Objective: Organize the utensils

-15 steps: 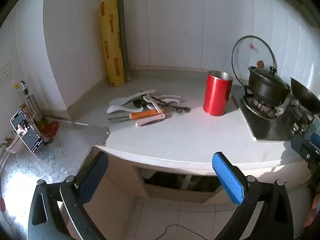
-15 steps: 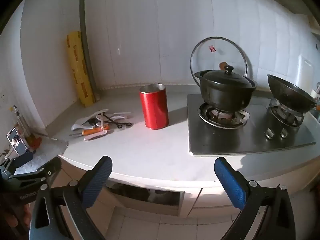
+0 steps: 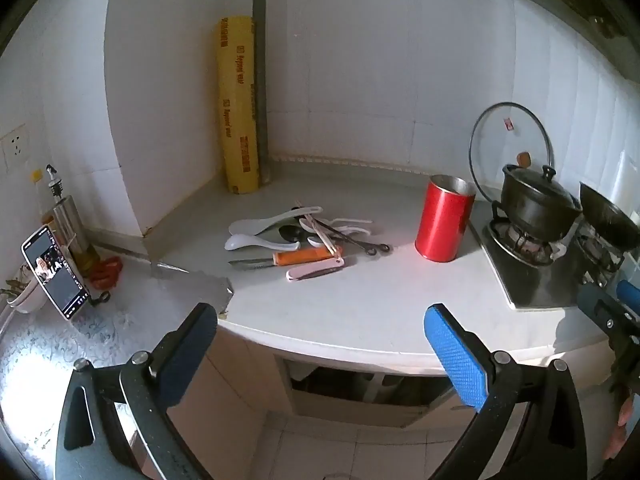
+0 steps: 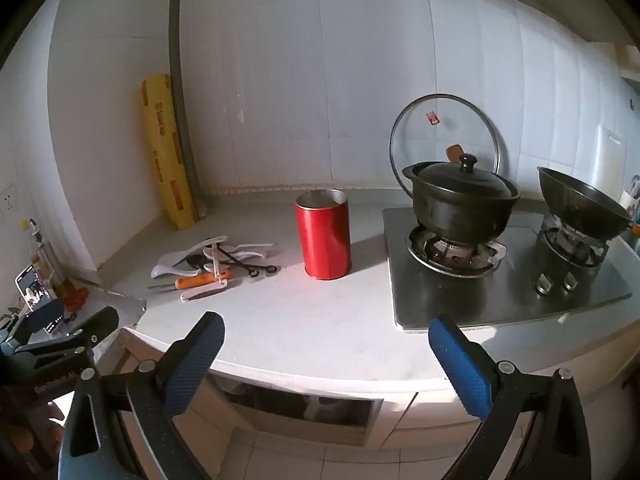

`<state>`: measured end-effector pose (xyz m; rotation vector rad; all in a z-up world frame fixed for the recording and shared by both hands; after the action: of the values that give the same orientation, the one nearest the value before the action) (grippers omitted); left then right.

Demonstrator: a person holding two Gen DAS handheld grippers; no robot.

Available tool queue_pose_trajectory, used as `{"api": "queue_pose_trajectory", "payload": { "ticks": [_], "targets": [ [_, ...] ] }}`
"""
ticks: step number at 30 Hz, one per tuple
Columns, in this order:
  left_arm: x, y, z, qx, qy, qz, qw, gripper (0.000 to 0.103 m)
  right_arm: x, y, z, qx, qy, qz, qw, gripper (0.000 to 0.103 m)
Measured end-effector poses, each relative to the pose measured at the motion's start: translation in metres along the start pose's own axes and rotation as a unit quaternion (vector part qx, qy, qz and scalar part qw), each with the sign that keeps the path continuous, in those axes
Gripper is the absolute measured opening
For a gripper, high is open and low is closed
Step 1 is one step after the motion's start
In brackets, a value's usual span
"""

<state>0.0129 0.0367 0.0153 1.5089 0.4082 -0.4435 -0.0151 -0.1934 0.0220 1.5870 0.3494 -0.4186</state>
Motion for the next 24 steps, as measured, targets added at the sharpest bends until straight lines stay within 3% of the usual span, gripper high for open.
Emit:
{"api": "queue_pose_trajectory", "payload": {
  "ticks": [24],
  "targets": [
    [0.0011,0.0061,0.0021,0.008,-0.031,-0.007,0.9995,0.103,-0.0016,0.0032,-0.002,0.006,-0.026,-0.007,1.0,0.103]
  ]
}}
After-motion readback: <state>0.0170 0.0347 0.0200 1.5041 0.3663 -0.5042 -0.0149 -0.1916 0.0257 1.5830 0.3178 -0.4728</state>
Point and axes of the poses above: each gripper's, at about its wrist camera, not at the fingertips, and x roughly the way its jaws point, z to its right, y to its top, the point moved 1 cm from there along x, roughly the way its jaws point, and after that the axes turned 4 degrees about z, right-handed, at the moved point
